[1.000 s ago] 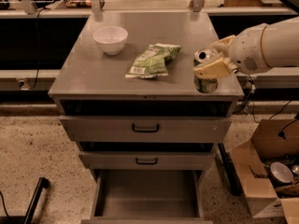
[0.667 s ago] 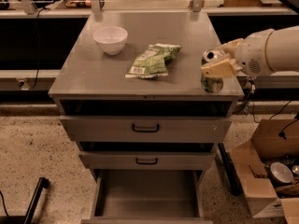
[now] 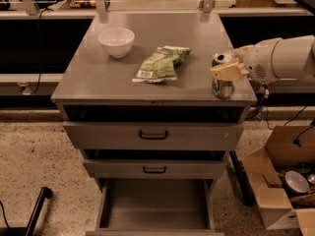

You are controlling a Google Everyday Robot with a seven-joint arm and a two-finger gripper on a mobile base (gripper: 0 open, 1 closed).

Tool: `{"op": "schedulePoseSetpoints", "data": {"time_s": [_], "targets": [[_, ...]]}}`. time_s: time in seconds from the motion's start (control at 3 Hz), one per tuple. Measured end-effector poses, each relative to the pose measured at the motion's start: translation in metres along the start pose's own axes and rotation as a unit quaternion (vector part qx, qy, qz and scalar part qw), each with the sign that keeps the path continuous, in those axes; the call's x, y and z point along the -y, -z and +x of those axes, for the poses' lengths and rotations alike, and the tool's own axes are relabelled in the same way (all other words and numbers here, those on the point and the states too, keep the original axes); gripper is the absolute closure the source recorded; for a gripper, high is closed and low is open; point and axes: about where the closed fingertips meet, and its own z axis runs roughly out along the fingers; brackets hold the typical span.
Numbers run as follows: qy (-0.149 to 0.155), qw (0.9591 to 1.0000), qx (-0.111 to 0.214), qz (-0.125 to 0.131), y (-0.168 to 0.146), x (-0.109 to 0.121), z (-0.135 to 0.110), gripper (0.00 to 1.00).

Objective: Pick green can from bottom drawer and place on counter

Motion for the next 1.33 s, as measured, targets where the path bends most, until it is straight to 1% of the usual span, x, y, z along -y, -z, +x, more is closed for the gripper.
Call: {"op": "schedulePoseSetpoints", "data": {"time_s": [0.33,0.67,1.0,1.33], "targets": [[-0.019,0.9995,-0.025,0.0,-0.019,0.009,0.0,1.0],[-0.021,0.9994,-0.027,-0.001,-0.02,0.009,0.0,1.0],[-0.005,1.0,0.004,0.0,-0.026,0.009,-0.011,1.0],[-0.005,1.0,0.004,0.0,-0.026,0.009,-0.011,1.0]]}}
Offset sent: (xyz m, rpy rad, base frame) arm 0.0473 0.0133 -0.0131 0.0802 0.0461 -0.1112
